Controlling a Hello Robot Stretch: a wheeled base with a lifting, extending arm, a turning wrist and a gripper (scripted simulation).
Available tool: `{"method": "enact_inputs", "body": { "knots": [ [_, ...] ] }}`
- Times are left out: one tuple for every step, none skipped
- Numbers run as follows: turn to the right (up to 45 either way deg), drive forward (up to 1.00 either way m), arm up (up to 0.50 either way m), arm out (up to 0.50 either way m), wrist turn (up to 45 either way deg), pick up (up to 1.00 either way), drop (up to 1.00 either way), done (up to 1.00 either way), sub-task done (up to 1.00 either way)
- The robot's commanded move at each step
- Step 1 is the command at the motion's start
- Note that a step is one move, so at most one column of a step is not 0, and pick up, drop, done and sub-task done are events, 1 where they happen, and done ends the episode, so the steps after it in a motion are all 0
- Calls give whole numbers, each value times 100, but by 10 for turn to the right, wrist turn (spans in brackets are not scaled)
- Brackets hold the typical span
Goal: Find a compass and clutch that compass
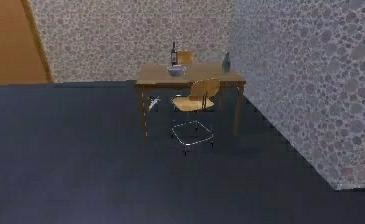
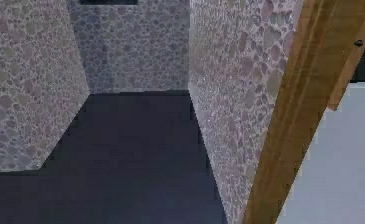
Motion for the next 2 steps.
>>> {"method": "enact_inputs", "body": {
  "knots": [
    [450,0,0,0,0,0,0,0,0],
    [450,0,0,0,0,0,0,0,0]
  ]
}}
